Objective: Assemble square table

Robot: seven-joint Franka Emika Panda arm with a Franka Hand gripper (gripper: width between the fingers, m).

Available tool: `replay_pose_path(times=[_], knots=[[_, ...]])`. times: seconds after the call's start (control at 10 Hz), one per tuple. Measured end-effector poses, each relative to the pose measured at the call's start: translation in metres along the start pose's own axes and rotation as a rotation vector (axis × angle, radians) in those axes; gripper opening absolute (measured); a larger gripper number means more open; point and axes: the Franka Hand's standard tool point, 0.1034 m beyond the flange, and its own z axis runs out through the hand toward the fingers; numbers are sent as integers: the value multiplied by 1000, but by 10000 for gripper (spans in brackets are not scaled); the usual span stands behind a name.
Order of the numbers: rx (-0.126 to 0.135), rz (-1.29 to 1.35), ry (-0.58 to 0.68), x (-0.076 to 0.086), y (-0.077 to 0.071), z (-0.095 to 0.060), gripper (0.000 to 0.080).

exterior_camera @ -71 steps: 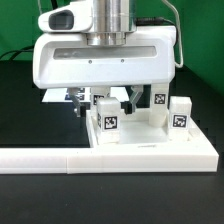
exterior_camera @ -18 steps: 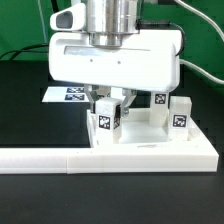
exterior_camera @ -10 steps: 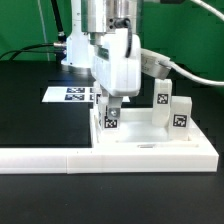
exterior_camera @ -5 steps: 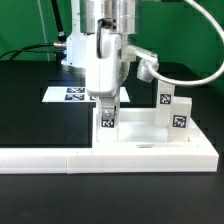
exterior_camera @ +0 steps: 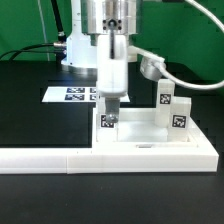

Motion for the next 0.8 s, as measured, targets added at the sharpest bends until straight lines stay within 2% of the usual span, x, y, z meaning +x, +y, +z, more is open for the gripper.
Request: replay_pose_path(times=[0.8], knots=[[0, -812, 0, -4, -1, 0, 649]])
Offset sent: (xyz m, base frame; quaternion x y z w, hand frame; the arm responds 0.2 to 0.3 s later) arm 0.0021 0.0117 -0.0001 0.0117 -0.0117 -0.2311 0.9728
